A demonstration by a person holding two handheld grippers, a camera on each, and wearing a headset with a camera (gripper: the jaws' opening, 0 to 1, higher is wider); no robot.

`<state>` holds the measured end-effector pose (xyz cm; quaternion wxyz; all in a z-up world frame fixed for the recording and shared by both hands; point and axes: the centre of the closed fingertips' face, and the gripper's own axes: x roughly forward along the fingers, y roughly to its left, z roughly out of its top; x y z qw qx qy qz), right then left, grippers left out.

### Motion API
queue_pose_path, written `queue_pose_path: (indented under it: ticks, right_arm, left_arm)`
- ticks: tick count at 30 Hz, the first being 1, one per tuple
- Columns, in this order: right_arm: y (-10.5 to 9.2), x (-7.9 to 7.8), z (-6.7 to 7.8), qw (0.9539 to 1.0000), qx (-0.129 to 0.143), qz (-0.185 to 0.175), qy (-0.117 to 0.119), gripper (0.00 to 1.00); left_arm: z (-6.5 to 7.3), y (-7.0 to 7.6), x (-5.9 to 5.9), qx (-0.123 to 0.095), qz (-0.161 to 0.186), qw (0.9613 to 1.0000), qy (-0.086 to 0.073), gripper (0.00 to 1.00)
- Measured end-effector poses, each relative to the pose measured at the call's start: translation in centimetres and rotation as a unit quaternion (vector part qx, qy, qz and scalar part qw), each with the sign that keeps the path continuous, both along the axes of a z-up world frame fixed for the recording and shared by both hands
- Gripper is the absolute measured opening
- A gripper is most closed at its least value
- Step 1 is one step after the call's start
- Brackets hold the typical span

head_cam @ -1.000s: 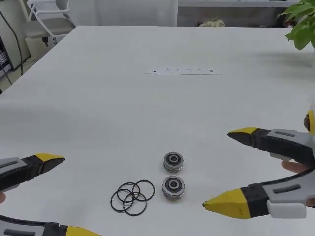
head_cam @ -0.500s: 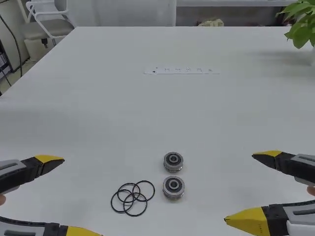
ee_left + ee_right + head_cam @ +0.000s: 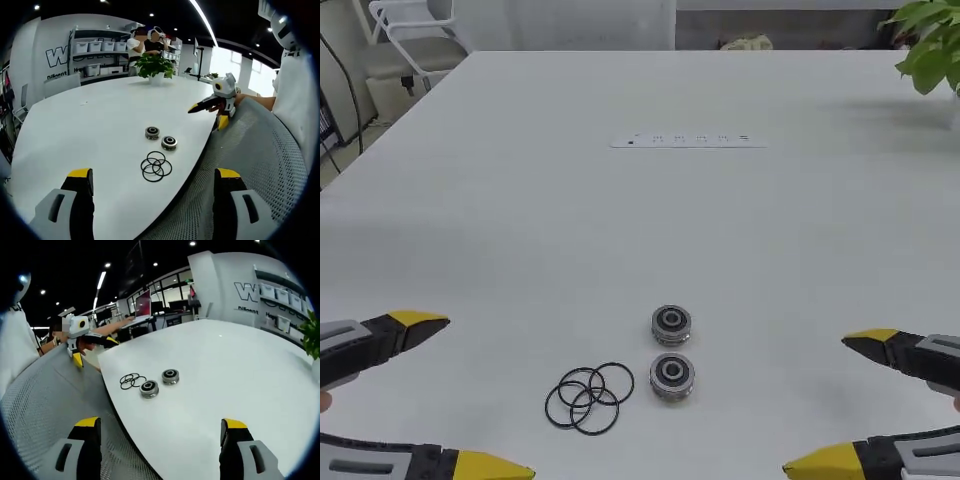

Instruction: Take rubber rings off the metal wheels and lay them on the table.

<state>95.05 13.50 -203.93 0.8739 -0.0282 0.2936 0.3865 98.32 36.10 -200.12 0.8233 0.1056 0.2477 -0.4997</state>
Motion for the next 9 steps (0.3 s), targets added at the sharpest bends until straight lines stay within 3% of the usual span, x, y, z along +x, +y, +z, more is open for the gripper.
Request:
queue_pose_path:
  ticks: [9]
  right_arm:
    - [0.26, -0.18, 0.44, 1.0000, -0.002, 0.002, 0.002, 0.97]
  left_arm:
    - [0.09, 0.07, 0.05, -0.002, 0.002, 1.0000, -0.002, 0.99]
